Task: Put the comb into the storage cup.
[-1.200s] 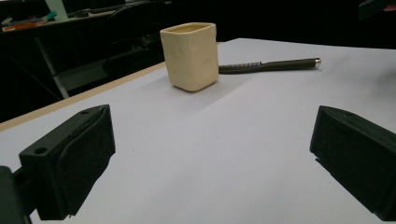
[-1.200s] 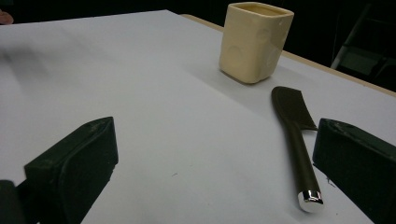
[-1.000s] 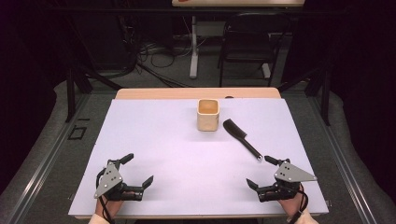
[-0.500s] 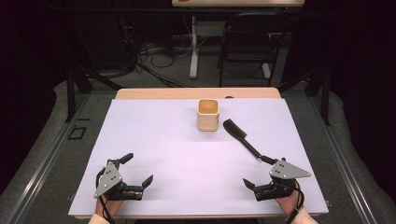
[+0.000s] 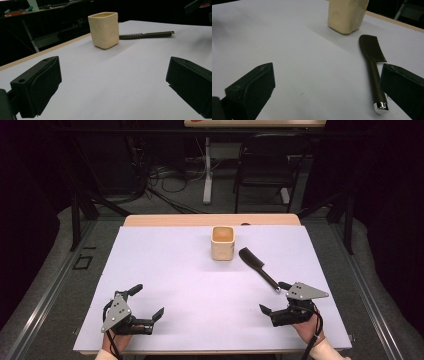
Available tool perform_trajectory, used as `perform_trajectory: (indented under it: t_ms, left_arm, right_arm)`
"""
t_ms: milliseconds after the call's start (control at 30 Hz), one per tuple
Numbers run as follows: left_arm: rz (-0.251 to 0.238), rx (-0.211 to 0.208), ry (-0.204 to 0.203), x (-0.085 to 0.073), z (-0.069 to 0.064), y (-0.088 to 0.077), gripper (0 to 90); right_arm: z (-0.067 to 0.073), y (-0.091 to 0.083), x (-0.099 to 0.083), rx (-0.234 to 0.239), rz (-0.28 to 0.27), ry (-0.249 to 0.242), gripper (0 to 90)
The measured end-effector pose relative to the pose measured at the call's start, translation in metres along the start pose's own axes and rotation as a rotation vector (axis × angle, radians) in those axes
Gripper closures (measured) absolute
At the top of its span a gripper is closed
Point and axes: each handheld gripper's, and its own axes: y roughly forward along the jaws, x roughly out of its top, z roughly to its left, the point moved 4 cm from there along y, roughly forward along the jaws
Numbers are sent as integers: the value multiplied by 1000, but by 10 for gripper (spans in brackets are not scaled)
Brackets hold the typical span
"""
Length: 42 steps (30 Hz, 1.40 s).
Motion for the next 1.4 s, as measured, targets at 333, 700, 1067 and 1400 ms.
perform_trajectory:
  t_ms: [333, 700, 1067, 1400]
  left_arm:
    - [2, 3, -5, -1, 1, 0, 1]
    - [-1, 3, -9, -1, 1, 0, 2]
    - [2, -3, -3, 0, 1, 1, 1]
    - [-1, -2, -3, 0, 1, 1, 1]
  right_arm:
    - [-12, 10, 8, -15, 69, 14, 0]
    - [-31, 27, 29, -29, 128, 36, 0]
    - [-48, 51, 42, -30, 243, 38, 0]
    - [-61, 63, 46, -32, 315, 58, 0]
